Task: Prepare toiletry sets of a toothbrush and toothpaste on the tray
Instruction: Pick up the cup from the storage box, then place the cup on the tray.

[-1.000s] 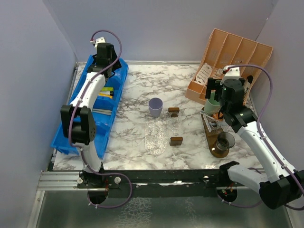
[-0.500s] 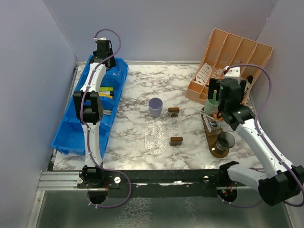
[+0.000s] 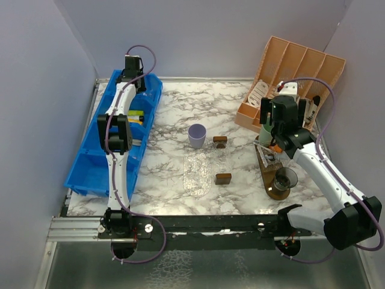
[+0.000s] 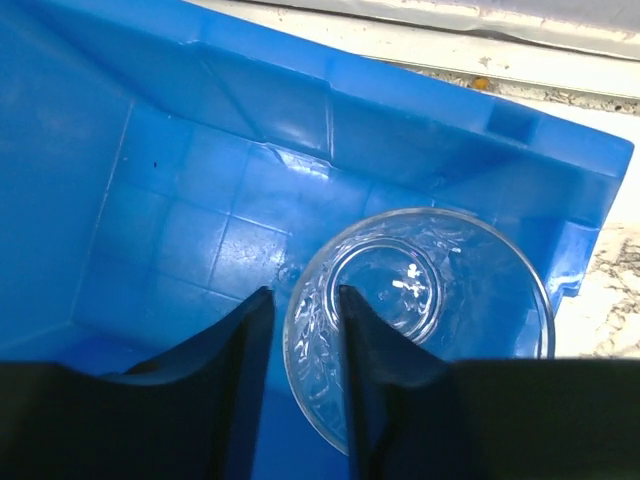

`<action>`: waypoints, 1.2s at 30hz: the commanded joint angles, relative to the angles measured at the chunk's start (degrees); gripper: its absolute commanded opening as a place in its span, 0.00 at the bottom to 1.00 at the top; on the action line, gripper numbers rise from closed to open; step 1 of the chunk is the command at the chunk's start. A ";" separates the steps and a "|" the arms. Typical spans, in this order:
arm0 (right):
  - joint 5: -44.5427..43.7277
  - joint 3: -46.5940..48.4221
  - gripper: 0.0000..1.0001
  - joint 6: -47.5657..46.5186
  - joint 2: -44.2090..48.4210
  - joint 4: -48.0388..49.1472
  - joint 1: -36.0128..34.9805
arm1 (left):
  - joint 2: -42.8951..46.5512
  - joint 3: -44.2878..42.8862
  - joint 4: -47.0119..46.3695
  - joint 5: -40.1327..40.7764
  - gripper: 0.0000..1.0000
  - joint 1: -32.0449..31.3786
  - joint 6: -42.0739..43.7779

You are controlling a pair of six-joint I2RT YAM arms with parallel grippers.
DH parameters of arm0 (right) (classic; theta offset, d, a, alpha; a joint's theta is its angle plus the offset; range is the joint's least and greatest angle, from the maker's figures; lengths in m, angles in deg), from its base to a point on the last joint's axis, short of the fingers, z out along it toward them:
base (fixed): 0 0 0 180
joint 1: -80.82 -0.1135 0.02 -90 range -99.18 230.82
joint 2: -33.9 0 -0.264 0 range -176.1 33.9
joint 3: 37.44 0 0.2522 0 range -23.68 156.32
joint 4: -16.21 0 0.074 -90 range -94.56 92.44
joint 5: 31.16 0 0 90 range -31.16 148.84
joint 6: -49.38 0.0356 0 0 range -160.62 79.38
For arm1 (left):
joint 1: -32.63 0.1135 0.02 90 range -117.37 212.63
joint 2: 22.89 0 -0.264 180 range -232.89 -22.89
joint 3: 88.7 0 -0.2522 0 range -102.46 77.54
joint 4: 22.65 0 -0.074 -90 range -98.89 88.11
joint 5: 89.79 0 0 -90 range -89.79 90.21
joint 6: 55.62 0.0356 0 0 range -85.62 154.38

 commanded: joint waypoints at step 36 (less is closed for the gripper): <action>16.12 2.11 1.00 -5.69 3.09 8.95 -3.34 | 73.48 60.66 4.96 4.45 0.00 -15.32 -9.79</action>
